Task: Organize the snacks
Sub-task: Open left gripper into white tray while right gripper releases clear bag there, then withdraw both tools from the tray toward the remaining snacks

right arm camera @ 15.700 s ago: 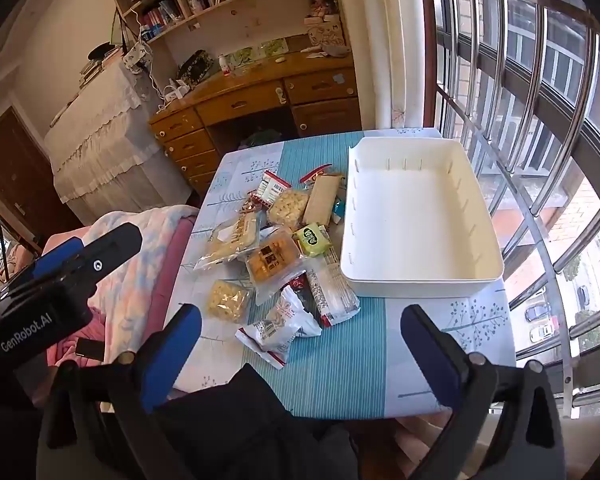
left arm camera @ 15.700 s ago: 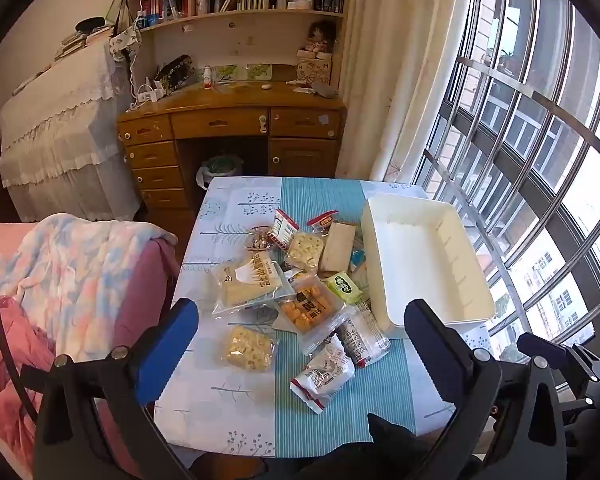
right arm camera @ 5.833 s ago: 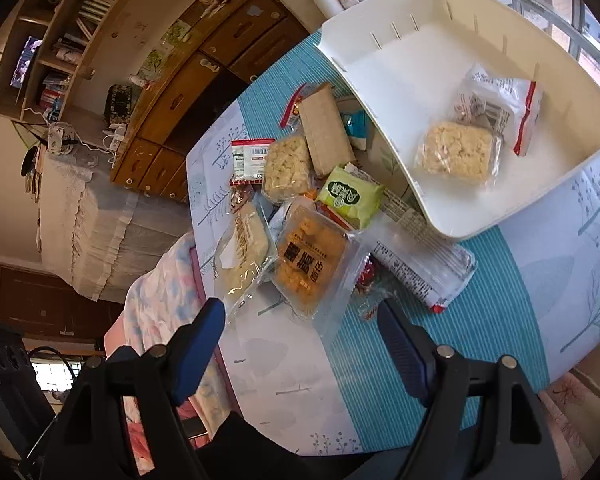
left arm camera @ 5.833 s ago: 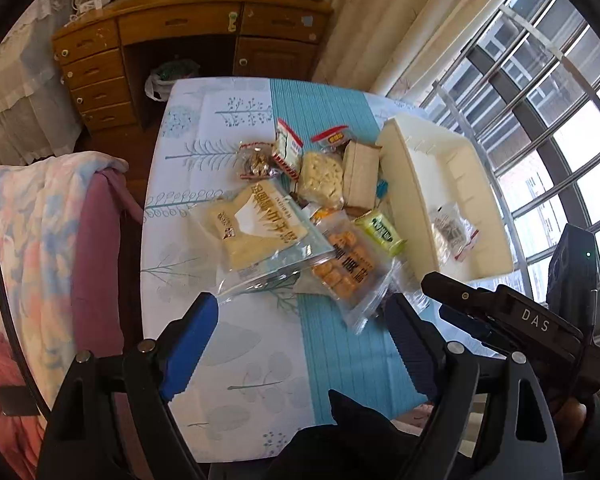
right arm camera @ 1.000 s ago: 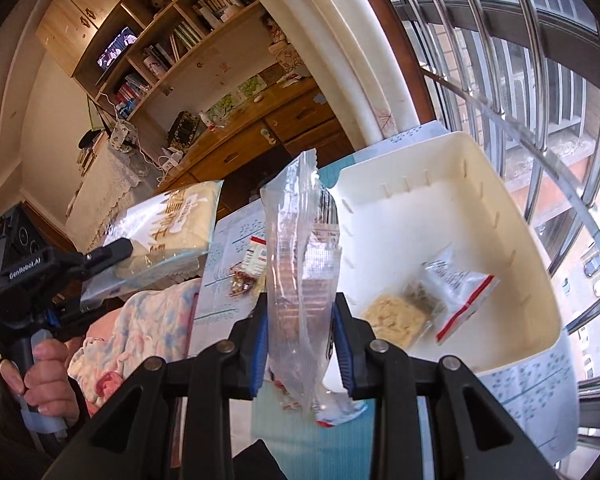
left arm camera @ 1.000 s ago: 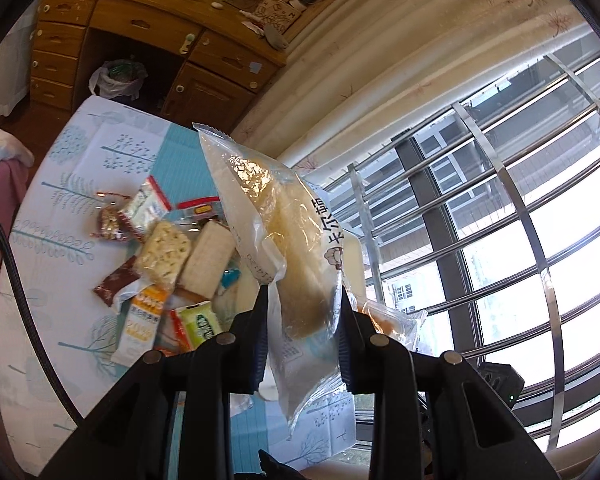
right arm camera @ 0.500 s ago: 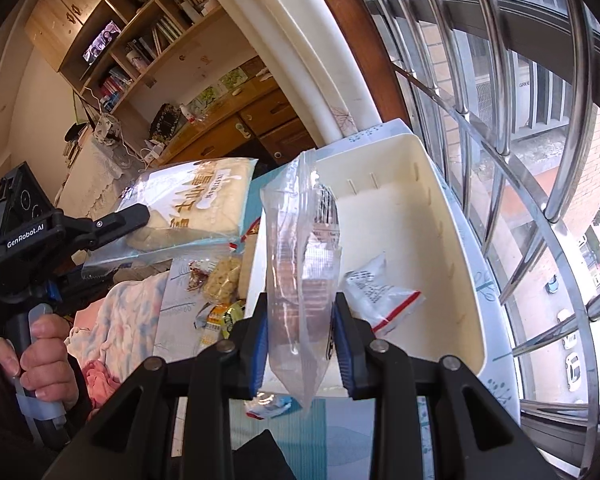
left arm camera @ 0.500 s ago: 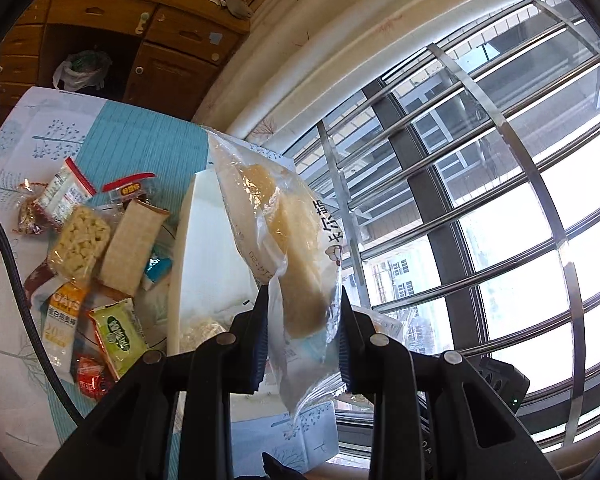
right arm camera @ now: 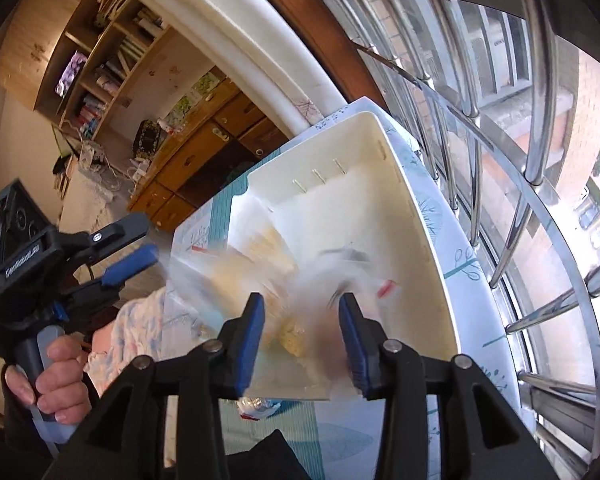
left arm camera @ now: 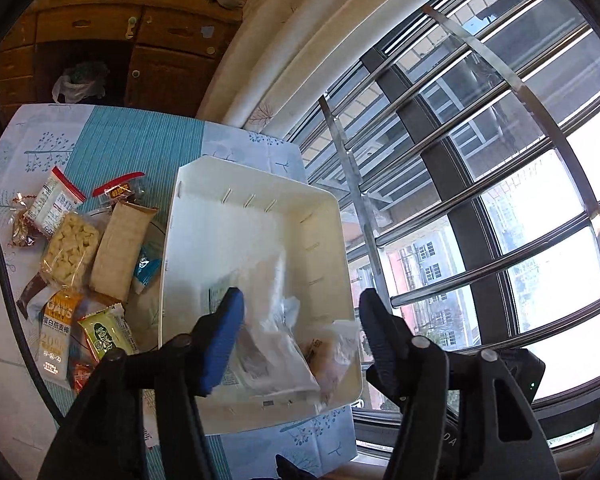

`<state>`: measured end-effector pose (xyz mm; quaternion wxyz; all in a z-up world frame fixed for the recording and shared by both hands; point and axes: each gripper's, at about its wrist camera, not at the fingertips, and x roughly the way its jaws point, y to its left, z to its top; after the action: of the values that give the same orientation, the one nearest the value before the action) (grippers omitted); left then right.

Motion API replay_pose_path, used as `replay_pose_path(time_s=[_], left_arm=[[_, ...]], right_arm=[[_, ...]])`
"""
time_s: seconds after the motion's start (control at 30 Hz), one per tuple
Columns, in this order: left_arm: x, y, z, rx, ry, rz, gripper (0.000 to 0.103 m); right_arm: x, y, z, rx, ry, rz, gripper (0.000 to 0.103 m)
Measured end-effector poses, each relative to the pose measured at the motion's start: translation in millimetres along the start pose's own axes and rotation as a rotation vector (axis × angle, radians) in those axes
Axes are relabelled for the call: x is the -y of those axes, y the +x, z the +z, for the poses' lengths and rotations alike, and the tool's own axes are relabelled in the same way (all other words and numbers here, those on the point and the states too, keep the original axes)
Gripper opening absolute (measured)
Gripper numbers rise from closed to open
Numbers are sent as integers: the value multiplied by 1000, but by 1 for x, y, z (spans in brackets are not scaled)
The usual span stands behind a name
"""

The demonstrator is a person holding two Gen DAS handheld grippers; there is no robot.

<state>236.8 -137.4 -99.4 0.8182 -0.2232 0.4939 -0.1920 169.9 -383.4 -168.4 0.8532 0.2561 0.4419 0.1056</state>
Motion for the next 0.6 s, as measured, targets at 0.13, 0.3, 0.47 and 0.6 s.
replay_pose_path(time_s=[0.13,0.3,0.47,0.6], left_arm=[[-3,-10,-1,8,-7,55,62],[-13,-26,-8,24,-22,106,65],[-27,-45,-17,31,-39,152,66],[-39,-61,-25,43,-41,162,66]], right_arm=[[1,-3,1,17,13,4,54],[-4,1,-4,-5,24,19,54],[-13,7,-10,-27,30,32,54],[-23,12,-17,-45,30,43,56]])
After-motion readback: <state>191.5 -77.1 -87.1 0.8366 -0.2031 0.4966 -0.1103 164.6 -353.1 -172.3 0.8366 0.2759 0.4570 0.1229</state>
